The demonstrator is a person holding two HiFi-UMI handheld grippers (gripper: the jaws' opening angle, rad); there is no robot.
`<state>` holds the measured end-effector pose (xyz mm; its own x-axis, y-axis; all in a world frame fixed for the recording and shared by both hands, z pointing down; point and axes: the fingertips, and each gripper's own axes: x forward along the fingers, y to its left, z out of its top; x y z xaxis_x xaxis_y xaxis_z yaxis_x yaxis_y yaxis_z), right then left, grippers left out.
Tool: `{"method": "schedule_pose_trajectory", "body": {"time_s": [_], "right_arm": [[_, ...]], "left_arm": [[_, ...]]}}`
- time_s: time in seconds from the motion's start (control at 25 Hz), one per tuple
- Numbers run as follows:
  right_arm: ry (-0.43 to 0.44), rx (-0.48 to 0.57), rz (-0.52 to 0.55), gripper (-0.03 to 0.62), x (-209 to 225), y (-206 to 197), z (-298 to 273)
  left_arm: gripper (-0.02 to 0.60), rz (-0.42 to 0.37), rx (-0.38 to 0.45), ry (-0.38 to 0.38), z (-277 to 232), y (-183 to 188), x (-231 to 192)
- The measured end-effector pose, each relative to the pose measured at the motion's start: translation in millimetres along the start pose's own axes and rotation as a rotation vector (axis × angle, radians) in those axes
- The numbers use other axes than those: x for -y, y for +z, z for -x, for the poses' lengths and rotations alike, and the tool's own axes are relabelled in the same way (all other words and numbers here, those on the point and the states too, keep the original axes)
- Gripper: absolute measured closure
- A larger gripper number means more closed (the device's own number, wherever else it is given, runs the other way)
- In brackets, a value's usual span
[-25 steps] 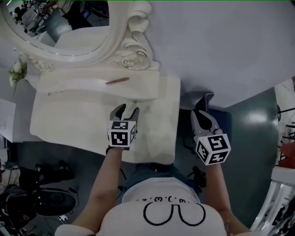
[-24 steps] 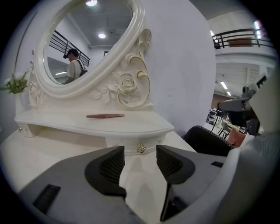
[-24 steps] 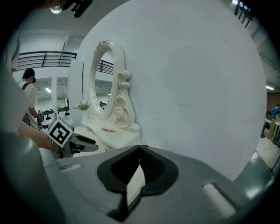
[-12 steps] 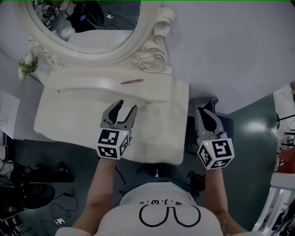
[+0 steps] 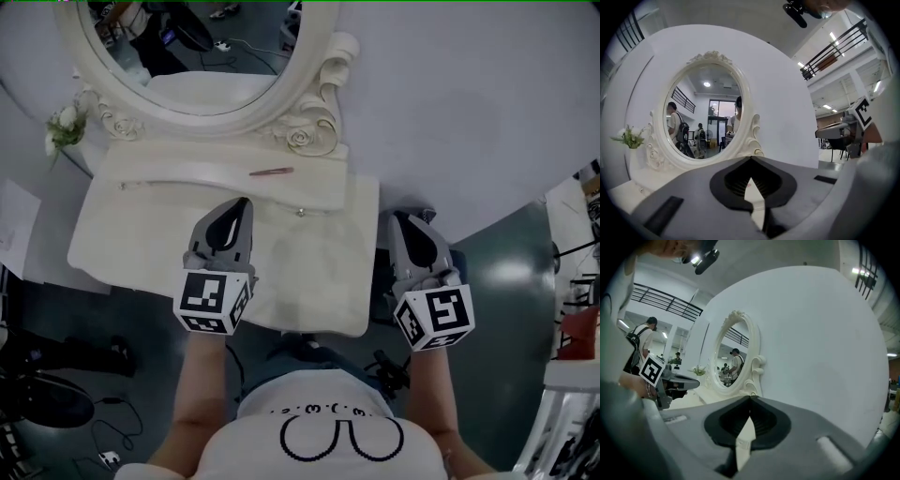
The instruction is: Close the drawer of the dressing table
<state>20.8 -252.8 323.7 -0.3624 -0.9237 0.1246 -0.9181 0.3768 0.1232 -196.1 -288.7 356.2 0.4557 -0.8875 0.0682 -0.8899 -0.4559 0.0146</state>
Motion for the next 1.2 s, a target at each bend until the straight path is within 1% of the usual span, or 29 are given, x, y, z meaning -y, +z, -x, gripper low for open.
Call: {"method": "schedule_pose_trajectory", "body": {"time_s": [0.12, 0.36, 0.48, 0.64, 0.84, 1.2], "right_arm": [[0.009, 0.035, -0.008, 0.591, -1, 16, 7], [0.031, 0.116, 0.028, 0.591, -4, 51, 21], [0.036, 0.154, 0.031, 0.591, -4, 66, 25], [0.023, 0.178, 0.032, 0.591, 1, 79, 32], [0.013, 0.202, 0.043, 0.591, 4, 89, 38], [-0.006, 0.212, 0.056, 0.591, 5, 92, 42]], "left_arm": [[0.584, -0.019, 0.034, 0.021, 9, 22, 0], [0.584, -0.075, 0.107, 0.042, 26, 65, 12], [0.584, -0.096, 0.142, 0.055, 32, 82, 15], [0.584, -0.112, 0.178, 0.061, 37, 99, 19], [0.584, -0.110, 0.204, 0.069, 41, 111, 20], [0.584, -0.109, 0.211, 0.065, 41, 113, 21]]}}
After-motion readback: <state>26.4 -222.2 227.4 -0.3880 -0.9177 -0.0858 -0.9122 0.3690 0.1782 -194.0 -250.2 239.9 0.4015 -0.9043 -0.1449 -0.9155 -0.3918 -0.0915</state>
